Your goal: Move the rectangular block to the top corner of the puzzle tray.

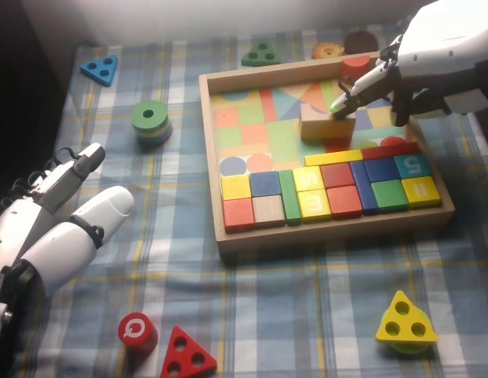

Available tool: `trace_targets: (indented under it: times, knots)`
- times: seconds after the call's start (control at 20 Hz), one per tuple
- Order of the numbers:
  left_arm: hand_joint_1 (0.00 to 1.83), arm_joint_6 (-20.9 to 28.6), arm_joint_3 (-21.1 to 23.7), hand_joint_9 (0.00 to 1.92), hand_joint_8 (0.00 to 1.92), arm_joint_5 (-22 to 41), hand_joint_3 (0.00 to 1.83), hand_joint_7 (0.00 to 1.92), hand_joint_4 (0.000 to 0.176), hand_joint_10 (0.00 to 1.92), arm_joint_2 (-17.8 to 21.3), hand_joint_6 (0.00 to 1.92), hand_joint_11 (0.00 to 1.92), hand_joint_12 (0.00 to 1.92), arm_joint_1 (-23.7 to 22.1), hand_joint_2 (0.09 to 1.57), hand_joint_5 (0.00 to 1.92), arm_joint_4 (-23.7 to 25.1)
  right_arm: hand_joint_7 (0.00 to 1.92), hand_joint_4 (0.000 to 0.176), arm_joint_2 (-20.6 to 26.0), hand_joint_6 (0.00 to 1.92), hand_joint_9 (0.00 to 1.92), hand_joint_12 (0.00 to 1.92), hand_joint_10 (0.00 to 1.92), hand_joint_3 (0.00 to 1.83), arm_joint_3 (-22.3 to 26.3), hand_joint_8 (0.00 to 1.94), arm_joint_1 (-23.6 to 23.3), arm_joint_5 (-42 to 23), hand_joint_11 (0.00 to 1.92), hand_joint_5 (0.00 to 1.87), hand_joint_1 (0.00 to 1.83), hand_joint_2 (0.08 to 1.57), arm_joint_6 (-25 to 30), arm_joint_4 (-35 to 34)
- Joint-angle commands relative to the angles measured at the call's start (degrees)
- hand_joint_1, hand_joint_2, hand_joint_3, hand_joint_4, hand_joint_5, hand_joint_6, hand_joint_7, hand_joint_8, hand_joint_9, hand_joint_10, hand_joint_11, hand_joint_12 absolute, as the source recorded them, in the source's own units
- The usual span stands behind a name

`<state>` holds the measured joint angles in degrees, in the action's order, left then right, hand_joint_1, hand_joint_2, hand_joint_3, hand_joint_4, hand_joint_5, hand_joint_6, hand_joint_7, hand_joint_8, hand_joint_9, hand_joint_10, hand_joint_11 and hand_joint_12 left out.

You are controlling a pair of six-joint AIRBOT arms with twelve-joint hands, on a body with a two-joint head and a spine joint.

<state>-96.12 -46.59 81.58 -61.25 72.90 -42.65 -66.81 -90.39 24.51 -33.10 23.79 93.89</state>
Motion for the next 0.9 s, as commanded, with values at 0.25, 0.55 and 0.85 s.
trace_targets:
  times: [0.25, 0.55, 0.85]
  knots:
    - [0.00, 0.35, -0.06, 0.12, 0.00, 5.90, 0.00, 0.21, 0.082, 0.00, 0.29, 0.00, 0.00, 0.01, -0.48, 1.20, 0.21, 2.36, 1.17, 0.000, 0.00, 0.00, 1.37, 1.92, 1.92, 0.00, -0.54, 1.94, -1.61, 1.30, 1.42, 0.42, 1.51, 1.25, -1.04, -1.29]
    - [0.00, 0.35, -0.14, 0.12, 0.00, 5.27, 0.00, 0.21, 0.070, 0.00, 0.27, 0.00, 0.00, 0.00, -0.47, 1.20, 0.22, 2.32, 1.23, 0.000, 0.11, 0.00, 1.43, 1.92, 1.92, 0.00, -0.79, 1.94, -2.37, 1.85, 1.47, 0.46, 1.55, 1.23, -1.04, -1.15]
    - [0.00, 0.35, -0.23, 0.13, 0.00, 5.07, 0.01, 0.21, 0.070, 0.01, 0.30, 0.01, 0.02, 0.01, -0.48, 1.22, 0.22, 2.32, 1.19, 0.000, 0.12, 0.00, 1.43, 1.92, 1.92, 0.01, -0.10, 1.94, -4.67, 2.31, 1.44, 0.42, 1.53, 1.26, -2.30, -1.34]
